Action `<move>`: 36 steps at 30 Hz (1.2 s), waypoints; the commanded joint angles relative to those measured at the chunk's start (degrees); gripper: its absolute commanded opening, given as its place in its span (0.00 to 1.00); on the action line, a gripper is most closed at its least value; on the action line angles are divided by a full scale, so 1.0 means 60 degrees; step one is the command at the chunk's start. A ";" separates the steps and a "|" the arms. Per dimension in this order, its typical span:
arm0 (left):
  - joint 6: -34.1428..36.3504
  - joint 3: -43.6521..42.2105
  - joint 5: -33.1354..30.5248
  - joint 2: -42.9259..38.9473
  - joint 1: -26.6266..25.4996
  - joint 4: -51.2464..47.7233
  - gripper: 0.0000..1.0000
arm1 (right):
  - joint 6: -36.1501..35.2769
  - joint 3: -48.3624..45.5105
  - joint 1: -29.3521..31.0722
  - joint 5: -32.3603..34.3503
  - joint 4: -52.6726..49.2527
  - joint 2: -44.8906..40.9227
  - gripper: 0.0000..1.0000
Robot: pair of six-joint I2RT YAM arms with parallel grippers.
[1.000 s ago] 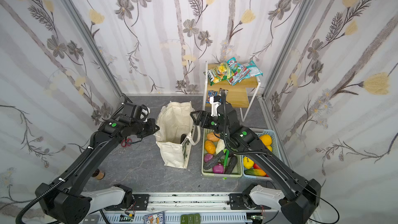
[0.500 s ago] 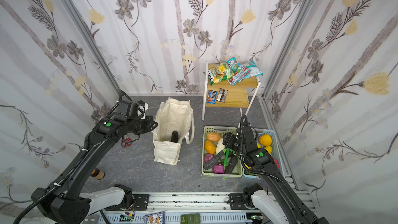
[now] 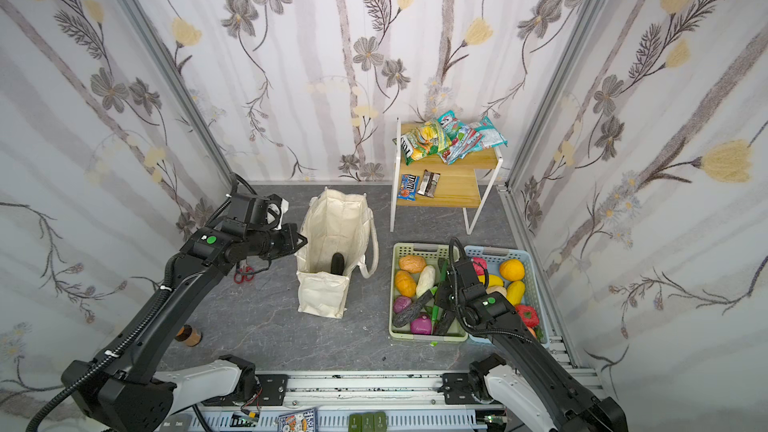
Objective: Place the food into the grocery bag and tie it
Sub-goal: 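Grasp the green chili in the green basket with the right gripper, then carry the green chili over the tote bag with the right gripper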
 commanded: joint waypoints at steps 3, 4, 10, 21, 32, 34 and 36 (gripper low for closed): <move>-0.0094 -0.0091 0.0011 -0.0020 -0.0020 0.0104 0.00 | 0.0387 -0.0157 0.0275 -0.0132 0.0752 0.0308 0.36; -0.0089 -0.0091 -0.0004 -0.0021 -0.0034 0.0109 0.00 | 0.0425 -0.0174 0.0291 -0.0115 0.0771 0.0349 0.36; -0.0080 -0.0062 -0.0092 -0.0025 -0.0035 0.0094 0.00 | 0.0418 -0.0328 0.0295 -0.0032 0.0860 0.0500 0.25; 0.0047 -0.0004 0.0297 0.0094 -0.0240 0.0260 0.00 | 0.0291 0.0707 0.0280 0.0042 0.0024 0.0037 0.20; 0.0404 0.0252 0.0597 0.0315 -0.1201 0.0511 0.00 | -0.0049 0.4140 0.0293 -0.0135 -0.0649 0.0472 0.20; 0.0395 0.0267 0.0567 0.0367 -0.1315 0.0524 0.00 | -0.0050 0.4931 0.0420 -0.0244 -0.0600 0.0730 0.20; 0.0361 0.0264 0.0552 0.0388 -0.1380 0.0550 0.00 | 0.0015 0.5589 0.0681 -0.0277 -0.0449 0.0994 0.20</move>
